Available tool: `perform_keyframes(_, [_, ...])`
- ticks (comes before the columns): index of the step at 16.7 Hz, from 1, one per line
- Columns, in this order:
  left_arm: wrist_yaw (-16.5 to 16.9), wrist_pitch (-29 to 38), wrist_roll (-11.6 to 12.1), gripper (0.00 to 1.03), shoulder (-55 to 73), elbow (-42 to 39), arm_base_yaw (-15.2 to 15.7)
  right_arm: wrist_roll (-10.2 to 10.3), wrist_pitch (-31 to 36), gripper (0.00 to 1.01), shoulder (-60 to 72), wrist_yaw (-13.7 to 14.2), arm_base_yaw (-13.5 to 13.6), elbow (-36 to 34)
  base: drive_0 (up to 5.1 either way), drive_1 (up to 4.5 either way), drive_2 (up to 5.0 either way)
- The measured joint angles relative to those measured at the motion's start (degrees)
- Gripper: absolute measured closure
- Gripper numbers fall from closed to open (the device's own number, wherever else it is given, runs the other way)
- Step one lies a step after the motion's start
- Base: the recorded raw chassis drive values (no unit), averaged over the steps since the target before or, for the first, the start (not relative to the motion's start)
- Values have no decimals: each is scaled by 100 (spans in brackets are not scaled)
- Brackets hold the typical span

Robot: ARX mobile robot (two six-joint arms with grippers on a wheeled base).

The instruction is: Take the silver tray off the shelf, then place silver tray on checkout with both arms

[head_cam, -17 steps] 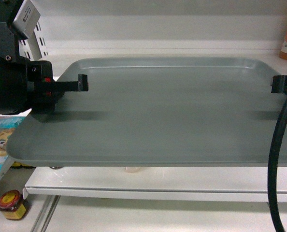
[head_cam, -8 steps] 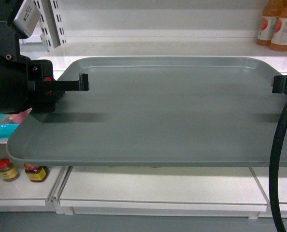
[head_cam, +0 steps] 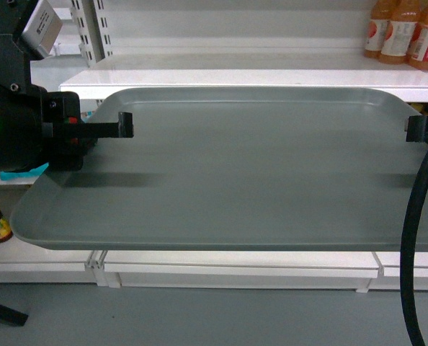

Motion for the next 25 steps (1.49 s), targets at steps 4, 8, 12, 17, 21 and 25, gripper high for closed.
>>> perform_keyframes(4, [0, 24, 2, 100, 0, 0, 17, 2, 26, 98, 0, 0, 0, 0, 10, -409, 429])
perform_keyframes(8, [-9, 9, 7, 100, 0, -2, 9, 2, 20, 98, 0, 4, 4, 0, 15, -404, 435])
perform_keyframes(12, [-7, 2, 17, 100, 0, -2, 17, 0, 0, 98, 0, 2, 4, 0, 9, -410, 429])
perform_keyframes(17, [4, 7, 17, 100, 2, 0, 15, 2, -15, 98, 2, -4, 0, 0, 15, -404, 434])
perform_keyframes(21, [-2, 59, 17, 100, -2, 0, -7, 0, 39, 98, -2, 0, 0, 2, 18, -400, 436])
perform_keyframes(25, [-13, 20, 22, 100, -2, 9, 4, 0, 20, 98, 0, 2, 0, 11, 12, -406, 430])
